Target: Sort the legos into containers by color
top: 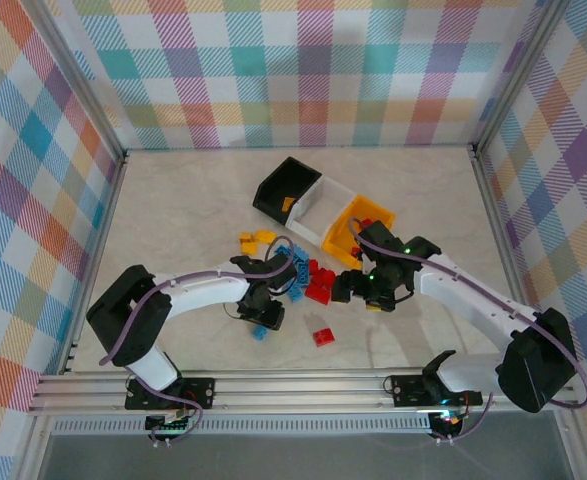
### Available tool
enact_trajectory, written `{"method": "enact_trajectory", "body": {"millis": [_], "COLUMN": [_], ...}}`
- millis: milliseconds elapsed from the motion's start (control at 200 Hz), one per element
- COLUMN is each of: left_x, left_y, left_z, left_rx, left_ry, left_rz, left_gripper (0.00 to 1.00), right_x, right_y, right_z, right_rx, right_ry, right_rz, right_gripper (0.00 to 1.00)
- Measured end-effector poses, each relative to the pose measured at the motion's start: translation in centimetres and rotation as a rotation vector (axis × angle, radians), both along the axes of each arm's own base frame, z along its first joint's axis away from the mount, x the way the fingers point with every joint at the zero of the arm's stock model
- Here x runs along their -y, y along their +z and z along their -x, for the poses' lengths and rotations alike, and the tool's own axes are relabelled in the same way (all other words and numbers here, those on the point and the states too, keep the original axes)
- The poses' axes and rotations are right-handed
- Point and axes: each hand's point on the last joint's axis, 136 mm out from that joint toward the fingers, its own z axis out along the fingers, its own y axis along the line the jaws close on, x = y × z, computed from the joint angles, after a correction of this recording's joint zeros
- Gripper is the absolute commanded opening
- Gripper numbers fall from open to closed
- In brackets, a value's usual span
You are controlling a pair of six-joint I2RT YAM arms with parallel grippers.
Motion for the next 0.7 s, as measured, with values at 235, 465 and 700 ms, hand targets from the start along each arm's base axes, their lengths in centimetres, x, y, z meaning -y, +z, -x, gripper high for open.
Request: {"method": "enact_trajectory", "body": {"millis": [235, 465, 700], "left_x": [-0.4, 0.7, 7.1], "left_y": [-0.4, 1.9, 11.1], "left_z": [0.4, -1.0, -10.8], "left_rx": [-0.009, 0.017, 0.196], "left_ry": [0.008, 0.019, 0.053], "left_rz": [-0.01, 0.003, 0.193], "left_gripper": [0.21, 0.21, 0.2], "right_x": [0.2, 0.3, 1.1], "right_y": [-0.3, -0.3, -0.5], "right_z": [0.1, 0.1, 0.3], "right_rx": [-0.003, 0.006, 0.009], "right_ry": [-0.007, -0.001, 0.014], "right_rz": [0.005, 0.016, 0.054], "right_gripper": [0.84, 0.84, 0.84]}}
